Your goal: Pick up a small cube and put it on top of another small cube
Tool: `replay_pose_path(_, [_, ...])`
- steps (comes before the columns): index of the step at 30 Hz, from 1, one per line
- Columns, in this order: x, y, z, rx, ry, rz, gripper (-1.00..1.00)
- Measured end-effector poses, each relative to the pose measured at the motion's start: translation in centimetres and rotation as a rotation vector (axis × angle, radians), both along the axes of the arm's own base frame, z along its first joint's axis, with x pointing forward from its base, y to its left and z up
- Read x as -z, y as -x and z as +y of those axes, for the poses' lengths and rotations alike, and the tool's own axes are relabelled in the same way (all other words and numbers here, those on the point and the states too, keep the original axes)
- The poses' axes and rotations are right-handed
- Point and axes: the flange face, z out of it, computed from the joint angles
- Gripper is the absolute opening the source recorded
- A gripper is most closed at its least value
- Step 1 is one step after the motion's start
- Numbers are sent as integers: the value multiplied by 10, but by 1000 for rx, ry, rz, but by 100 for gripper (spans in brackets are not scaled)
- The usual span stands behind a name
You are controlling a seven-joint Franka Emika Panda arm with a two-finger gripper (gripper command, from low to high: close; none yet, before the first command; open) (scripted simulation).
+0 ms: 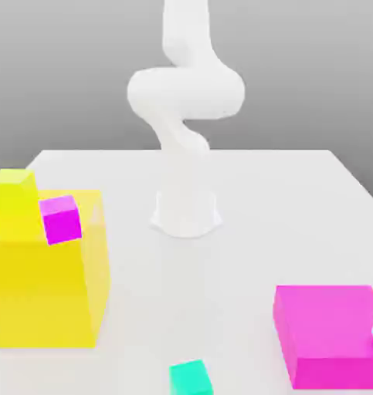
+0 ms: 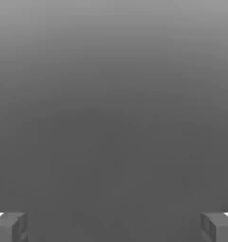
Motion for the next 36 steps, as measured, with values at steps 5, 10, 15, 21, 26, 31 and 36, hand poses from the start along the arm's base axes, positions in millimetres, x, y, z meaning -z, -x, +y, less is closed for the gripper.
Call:
replay_pose_path(5, [77,-60,1,-51,11,136,0])
replay_pose_path(10, [160,-103,3,-97,25,268,0])
replay_pose_path(15, [250,-129,6,-142,43,399,0])
replay_pose_path(21, [361,-139,9,-194,72,555,0])
replay_pose_path(26, [453,-128,8,-235,101,686,0])
replay_pose_path(31, [527,-123,7,-247,112,725,0])
replay_pose_path(36, [539,-122,7,-247,111,726,-100])
